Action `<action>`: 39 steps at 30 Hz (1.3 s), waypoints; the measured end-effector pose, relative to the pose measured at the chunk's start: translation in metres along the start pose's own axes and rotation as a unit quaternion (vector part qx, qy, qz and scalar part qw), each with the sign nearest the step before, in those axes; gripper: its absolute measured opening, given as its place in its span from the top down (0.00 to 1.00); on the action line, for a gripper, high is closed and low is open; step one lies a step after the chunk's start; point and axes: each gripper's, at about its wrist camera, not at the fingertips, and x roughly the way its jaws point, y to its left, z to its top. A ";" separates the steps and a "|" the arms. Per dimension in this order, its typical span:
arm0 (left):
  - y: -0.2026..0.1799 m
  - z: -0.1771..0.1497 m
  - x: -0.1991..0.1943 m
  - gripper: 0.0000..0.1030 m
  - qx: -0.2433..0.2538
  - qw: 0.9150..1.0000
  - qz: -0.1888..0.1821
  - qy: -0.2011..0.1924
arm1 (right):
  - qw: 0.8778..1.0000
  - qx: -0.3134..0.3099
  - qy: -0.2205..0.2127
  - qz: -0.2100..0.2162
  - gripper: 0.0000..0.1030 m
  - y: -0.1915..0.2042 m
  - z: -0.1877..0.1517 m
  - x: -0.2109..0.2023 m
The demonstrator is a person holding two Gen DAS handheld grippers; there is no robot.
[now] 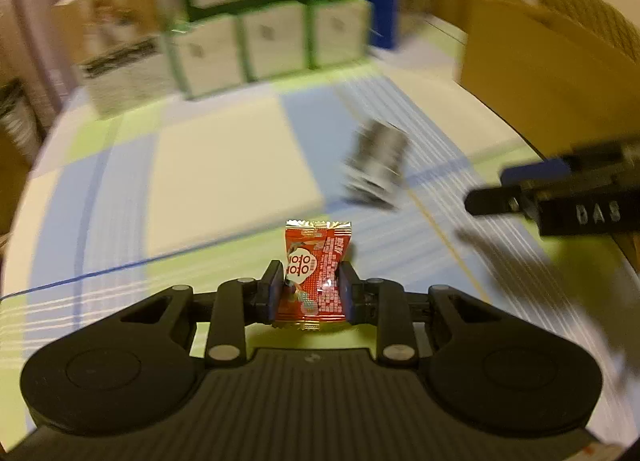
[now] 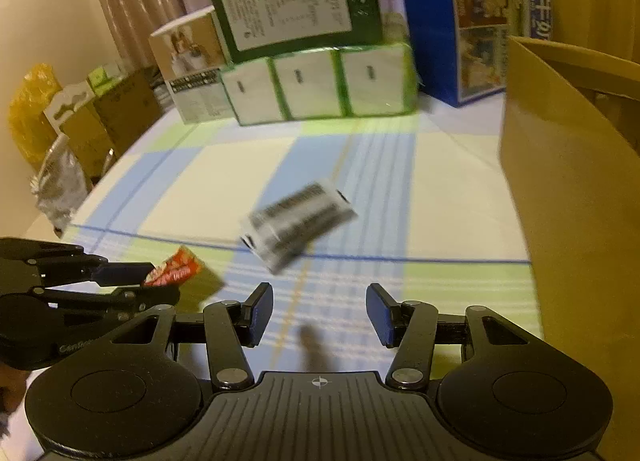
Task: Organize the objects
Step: 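Grasp the clear snack packet with the right tool while the left tool holds the candy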
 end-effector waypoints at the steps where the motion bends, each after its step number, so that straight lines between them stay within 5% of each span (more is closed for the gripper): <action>1: 0.005 0.000 -0.002 0.76 -0.016 1.000 0.005 -0.006 | 1.000 0.003 -0.003 0.005 0.52 0.003 0.002 0.002; 4: 0.017 -0.001 0.001 0.76 -0.063 0.998 0.026 -0.012 | 1.000 0.009 -0.013 0.016 0.51 0.010 0.007 0.012; 6: 0.022 -0.003 0.002 0.76 -0.084 0.996 0.034 -0.013 | 1.000 0.014 -0.017 0.021 0.36 0.012 0.009 0.021; 8: 0.027 -0.003 0.004 0.76 -0.089 0.995 0.048 -0.017 | 0.999 0.017 -0.022 0.018 0.32 0.014 0.010 0.029; 20: 0.048 -0.005 0.010 0.76 -0.144 0.988 0.045 -0.029 | 0.999 0.032 -0.017 0.004 0.31 0.019 0.035 0.082; 28: 0.049 -0.008 0.015 0.76 -0.138 0.989 0.054 -0.019 | 0.998 -0.049 -0.021 -0.017 0.31 0.041 0.034 0.099; 35: 0.037 -0.008 0.021 0.76 -0.109 0.992 0.054 -0.019 | 0.994 -0.100 -0.022 -0.048 0.59 0.046 0.025 0.096; 39: 0.034 -0.009 0.022 0.75 -0.093 0.994 0.057 -0.021 | 0.995 -0.089 -0.017 -0.049 0.63 0.041 0.022 0.087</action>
